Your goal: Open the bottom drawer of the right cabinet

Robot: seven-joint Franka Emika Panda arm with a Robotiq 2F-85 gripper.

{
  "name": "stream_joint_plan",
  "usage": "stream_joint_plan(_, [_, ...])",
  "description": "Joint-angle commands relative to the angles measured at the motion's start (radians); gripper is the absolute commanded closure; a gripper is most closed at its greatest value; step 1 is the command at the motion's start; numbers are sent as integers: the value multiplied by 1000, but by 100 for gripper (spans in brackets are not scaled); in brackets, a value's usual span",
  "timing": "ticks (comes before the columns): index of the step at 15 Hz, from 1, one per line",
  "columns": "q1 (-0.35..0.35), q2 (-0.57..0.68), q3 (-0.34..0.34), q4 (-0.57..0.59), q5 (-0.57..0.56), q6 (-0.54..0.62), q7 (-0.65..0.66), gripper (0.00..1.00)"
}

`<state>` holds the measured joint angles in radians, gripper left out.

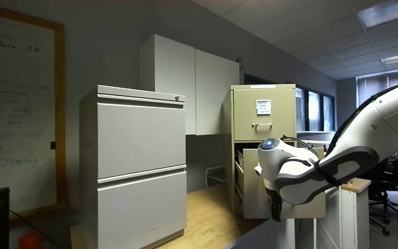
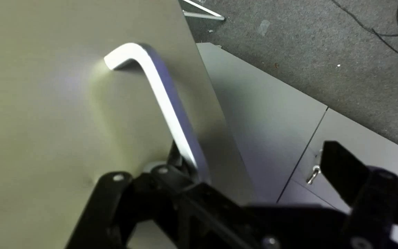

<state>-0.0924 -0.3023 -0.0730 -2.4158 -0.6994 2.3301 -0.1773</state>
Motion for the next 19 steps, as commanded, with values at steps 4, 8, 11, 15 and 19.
stream_joint_plan(4, [-13,27,26,23,-118,71,153,0])
stream_joint_plan(8, [-18,29,25,33,-202,82,236,0])
stream_joint_plan(11, [-16,18,27,34,-241,80,280,0])
stream_joint_plan(15, [-10,-9,36,46,-275,72,315,0])
stream_joint_plan(19, [-10,-13,44,64,-280,56,321,0])
